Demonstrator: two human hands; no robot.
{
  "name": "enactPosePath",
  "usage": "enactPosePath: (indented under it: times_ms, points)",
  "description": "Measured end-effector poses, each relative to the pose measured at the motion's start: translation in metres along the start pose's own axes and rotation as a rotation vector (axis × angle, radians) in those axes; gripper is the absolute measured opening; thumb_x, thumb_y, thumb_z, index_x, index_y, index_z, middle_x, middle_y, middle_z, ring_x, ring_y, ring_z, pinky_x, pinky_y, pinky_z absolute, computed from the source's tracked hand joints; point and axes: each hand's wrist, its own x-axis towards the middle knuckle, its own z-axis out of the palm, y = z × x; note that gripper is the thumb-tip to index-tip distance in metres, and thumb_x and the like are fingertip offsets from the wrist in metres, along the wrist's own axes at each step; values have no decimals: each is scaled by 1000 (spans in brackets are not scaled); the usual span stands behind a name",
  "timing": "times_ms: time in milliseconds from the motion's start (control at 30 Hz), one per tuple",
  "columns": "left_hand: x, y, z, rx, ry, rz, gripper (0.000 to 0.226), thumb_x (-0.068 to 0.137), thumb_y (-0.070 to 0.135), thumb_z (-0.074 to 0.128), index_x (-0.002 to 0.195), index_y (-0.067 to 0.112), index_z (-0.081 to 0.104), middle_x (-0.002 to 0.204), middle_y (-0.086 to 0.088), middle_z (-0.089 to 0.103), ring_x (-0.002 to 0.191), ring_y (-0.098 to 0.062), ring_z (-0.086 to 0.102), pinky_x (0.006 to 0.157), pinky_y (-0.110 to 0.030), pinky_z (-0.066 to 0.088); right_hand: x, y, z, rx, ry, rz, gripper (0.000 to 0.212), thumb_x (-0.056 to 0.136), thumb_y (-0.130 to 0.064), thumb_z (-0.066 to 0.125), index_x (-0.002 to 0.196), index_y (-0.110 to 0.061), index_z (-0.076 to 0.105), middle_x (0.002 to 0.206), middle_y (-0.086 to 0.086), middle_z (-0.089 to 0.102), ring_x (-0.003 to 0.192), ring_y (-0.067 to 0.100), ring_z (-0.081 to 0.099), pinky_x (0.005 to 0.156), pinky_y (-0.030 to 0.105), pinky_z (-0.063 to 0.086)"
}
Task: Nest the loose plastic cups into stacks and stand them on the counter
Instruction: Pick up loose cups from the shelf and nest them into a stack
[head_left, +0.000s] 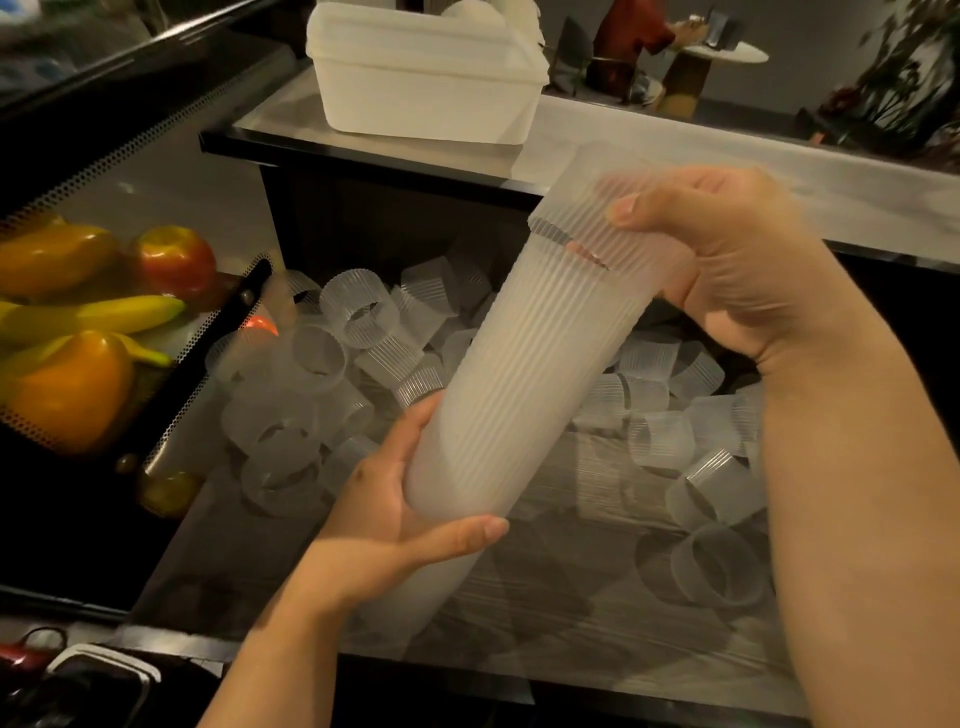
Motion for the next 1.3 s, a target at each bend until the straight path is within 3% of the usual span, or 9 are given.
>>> enactPosePath:
  times_ms: [167,300,433,633,767,933,1067,1200,1300]
  points:
    - [1,4,-2,-2,-9,-18,95,49,57,87,134,54,44,127,22,60,117,-4,60,100,-46,52,3,-9,-10,-81,-109,-23,26,89,-3,56,113,-6,65,110,10,73,106,22,69,86,32,57]
    - [0,7,-6,0,-29,-20,94,50,56,86,134,56,44,126,20,60,114,-5,61,97,-48,54,7,-15,-18,-231,-200,-28,59,80,-17,63,136,-29,53,123,-1,65,110,14,66,82,29,57]
    - [-1,8,-8,-13,-30,-29,94,49,55,87,133,56,45,124,19,61,113,-7,62,95,-49,55,7,-21,-15,-276,-267,-46,53,80,-22,60,132,-27,54,108,-10,71,107,10,66,80,24,56]
    - [-2,9,-11,22,-31,-29,93,48,57,86,131,60,44,124,22,60,112,-3,62,94,-45,55,6,-25,-14,-367,-232,-106,47,78,-21,61,125,-25,60,107,-8,70,105,7,65,83,15,51]
    - [-2,10,-10,18,-41,-34,95,48,57,87,132,59,44,125,21,60,113,-5,61,96,-45,54,5,-27,-14,-395,-232,-131,47,78,-19,59,125,-25,61,105,-6,70,106,9,64,87,19,50]
    - [-3,9,-10,13,-51,-44,99,47,58,87,136,55,44,127,20,60,114,-4,61,97,-45,54,3,-26,-13,-442,-279,-147,60,75,-21,57,133,-36,54,119,-3,64,107,3,61,85,12,47]
    - [-2,10,-10,-9,-53,-35,92,47,56,86,130,60,46,126,22,60,113,-3,61,95,-42,54,4,-25,-10,-462,-325,-169,39,77,-30,63,115,-31,58,92,-15,63,87,0,62,74,10,46]
    - [-1,11,-10,-4,-67,-30,93,46,58,85,129,62,44,125,25,59,112,-1,61,94,-38,54,8,-22,-8,-493,-309,-202,29,75,-46,60,100,-31,57,93,18,53,86,17,55,77,26,44]
    - [-1,10,-10,-18,-66,-31,94,45,58,86,130,60,45,125,24,59,113,-3,61,96,-43,54,9,-21,-7,-509,-328,-215,31,76,-43,58,100,-24,57,103,23,55,94,31,55,84,35,45]
